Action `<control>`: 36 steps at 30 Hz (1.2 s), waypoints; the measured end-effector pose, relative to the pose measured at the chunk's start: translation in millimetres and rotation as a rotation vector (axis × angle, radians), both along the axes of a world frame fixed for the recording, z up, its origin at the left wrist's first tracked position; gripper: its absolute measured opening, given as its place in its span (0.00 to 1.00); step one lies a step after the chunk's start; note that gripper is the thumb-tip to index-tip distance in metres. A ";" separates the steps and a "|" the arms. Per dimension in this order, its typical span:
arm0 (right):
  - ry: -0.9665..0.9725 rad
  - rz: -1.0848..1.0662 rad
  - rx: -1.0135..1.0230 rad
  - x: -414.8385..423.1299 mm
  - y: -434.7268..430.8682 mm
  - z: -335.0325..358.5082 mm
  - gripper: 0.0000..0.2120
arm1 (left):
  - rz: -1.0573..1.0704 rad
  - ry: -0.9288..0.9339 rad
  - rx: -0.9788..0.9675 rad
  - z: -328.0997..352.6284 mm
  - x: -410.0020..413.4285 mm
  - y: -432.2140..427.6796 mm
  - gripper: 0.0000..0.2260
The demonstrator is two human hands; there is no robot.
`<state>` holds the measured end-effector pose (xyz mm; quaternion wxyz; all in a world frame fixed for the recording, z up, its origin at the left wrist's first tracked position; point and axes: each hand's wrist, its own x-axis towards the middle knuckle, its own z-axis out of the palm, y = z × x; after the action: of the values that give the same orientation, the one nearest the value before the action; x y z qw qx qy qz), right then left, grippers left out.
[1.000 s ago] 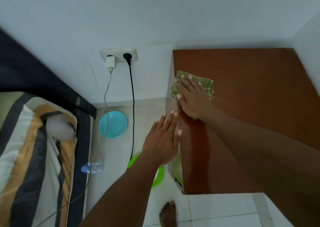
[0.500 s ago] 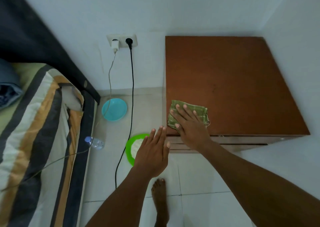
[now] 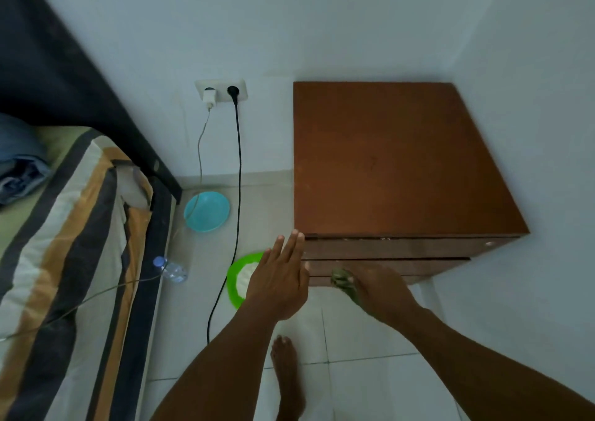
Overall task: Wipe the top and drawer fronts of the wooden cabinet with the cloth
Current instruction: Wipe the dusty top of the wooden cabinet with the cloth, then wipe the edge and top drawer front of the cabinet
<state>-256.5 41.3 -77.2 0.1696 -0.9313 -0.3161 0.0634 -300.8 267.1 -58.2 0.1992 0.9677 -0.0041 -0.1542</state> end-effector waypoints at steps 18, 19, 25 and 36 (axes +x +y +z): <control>0.018 -0.240 -0.046 94.6 20.5 9.4 0.22 | -0.147 -0.084 0.108 -17.4 28.9 -1.3 0.31; 0.009 -0.232 -0.045 92.6 19.5 4.0 0.25 | -0.152 -0.093 0.104 -16.6 30.7 -0.4 0.30; -0.054 -0.270 -0.083 89.3 20.5 -5.1 0.26 | -0.141 -0.145 0.063 -21.4 32.1 -1.6 0.30; -0.009 -0.240 -0.018 83.3 15.0 -15.8 0.24 | -0.079 -0.158 0.094 -31.5 28.1 -13.0 0.33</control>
<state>-173.2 56.2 -93.0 0.1661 -0.9642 -0.2026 0.0415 -272.7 254.1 -89.7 0.1465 0.9842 -0.0509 -0.0853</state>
